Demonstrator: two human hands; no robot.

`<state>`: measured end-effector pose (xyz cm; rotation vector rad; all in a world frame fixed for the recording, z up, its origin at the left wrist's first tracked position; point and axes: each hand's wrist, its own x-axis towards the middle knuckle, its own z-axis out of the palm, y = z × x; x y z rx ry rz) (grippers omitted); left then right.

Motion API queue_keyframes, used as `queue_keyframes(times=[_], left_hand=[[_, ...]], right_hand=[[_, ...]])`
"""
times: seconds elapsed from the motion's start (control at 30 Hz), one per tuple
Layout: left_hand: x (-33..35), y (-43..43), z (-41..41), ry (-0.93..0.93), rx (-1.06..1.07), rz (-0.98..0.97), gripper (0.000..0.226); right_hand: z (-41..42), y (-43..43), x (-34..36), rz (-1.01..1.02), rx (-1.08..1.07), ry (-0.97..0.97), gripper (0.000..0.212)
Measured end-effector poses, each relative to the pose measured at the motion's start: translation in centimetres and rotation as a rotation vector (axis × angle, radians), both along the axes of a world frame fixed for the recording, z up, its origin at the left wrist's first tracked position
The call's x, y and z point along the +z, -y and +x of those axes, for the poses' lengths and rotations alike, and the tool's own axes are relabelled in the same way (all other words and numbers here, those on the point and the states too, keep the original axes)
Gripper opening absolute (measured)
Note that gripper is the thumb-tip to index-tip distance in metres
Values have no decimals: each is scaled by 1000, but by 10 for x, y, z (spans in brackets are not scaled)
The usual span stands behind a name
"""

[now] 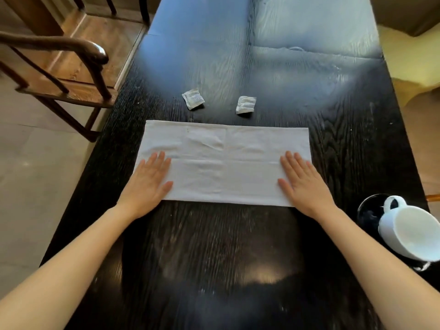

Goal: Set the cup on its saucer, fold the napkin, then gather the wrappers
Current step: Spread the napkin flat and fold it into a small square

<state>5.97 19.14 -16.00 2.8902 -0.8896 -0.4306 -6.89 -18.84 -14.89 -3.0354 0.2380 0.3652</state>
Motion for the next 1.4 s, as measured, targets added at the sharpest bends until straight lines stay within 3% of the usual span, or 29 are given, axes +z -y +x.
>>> queue_keyframes(times=[0.1, 0.2, 0.37, 0.5, 0.6, 0.77, 0.83, 1.0, 1.2, 1.4], left_hand=[[16, -20, -6, -56, -212, -26, 77], [27, -39, -11, 28, -294, 9, 59], [33, -45, -15, 25, -201, 104, 61], [38, -35, -16, 76, 26, -137, 40], [46, -35, -2, -1, 222, -352, 25], [59, -25, 37, -121, 583, -736, 9], [59, -12, 55, -121, 647, -812, 7], [43, 21, 94, 5, 676, -647, 17], [23, 45, 119, 128, 646, -371, 26], [15, 56, 108, 257, 600, -165, 22]], right_hand=[[-13, 2, 20, -21, 61, -3, 64], [-36, -8, 33, -41, 178, -47, 67], [-44, -11, 40, -52, 184, -123, 69], [-41, -9, 42, 76, 67, 70, 40], [-30, 2, 49, 231, -62, 205, 10], [7, 28, 68, 799, -518, 277, 18], [26, 29, 67, 870, -600, 361, 21], [73, 22, 46, 491, -666, 509, 29], [105, 22, 18, 38, -599, 409, 32], [113, 16, 8, -149, -555, 405, 20]])
